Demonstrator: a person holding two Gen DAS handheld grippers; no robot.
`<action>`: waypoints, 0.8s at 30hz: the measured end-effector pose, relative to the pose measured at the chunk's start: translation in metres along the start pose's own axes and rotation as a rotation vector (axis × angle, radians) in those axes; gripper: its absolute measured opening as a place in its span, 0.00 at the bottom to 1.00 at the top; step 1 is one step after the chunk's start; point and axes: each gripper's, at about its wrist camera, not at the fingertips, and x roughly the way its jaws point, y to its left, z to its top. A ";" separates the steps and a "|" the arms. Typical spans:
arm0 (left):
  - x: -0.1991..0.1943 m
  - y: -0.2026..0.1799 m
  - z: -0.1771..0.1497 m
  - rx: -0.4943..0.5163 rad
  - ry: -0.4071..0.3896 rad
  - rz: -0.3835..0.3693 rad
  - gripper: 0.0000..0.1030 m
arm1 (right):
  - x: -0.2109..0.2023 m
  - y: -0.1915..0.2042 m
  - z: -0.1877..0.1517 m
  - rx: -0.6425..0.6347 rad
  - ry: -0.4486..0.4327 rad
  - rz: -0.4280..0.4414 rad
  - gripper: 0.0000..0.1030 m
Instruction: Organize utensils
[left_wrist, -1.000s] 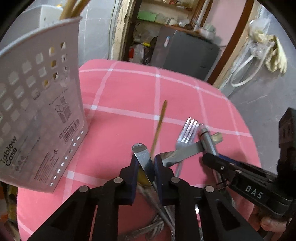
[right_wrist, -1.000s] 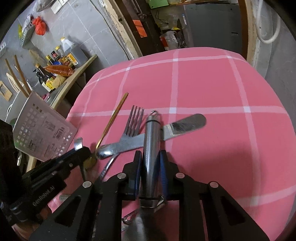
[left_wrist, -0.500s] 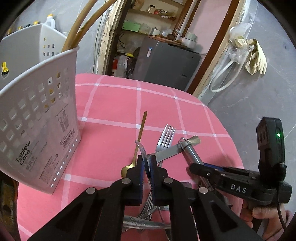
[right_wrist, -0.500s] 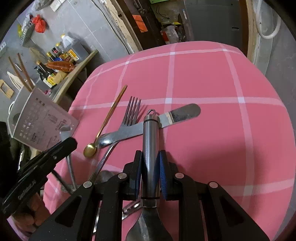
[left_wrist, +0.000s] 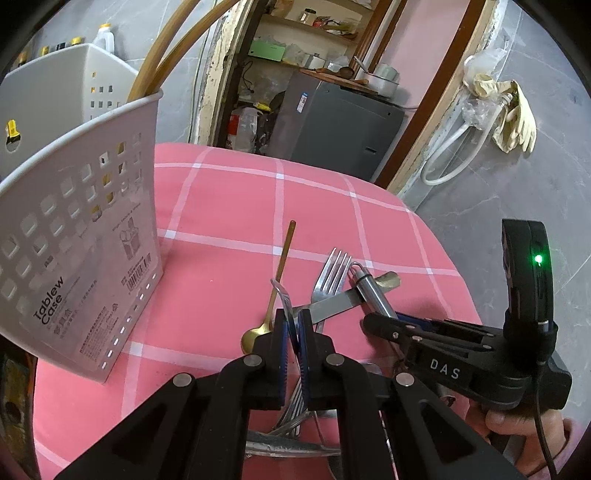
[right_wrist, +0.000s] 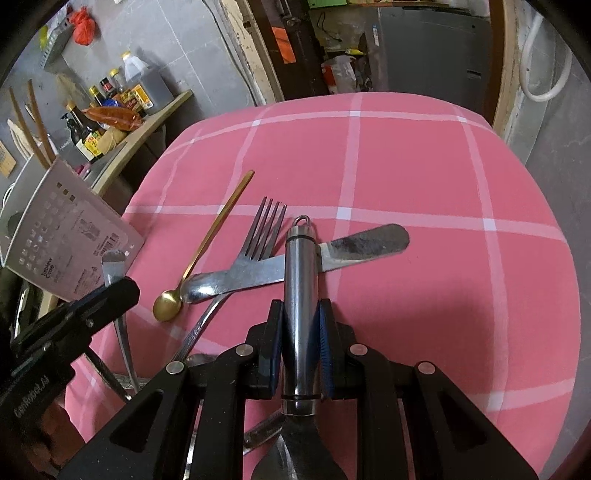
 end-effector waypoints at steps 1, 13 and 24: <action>-0.001 -0.001 0.000 0.001 -0.004 -0.003 0.05 | -0.002 -0.001 -0.003 0.003 -0.008 0.001 0.16; -0.042 -0.015 -0.001 0.067 -0.088 -0.086 0.03 | -0.085 -0.020 -0.027 0.074 -0.292 0.056 0.16; -0.097 -0.019 0.014 0.083 -0.173 -0.138 0.03 | -0.161 -0.007 -0.023 0.093 -0.573 0.128 0.16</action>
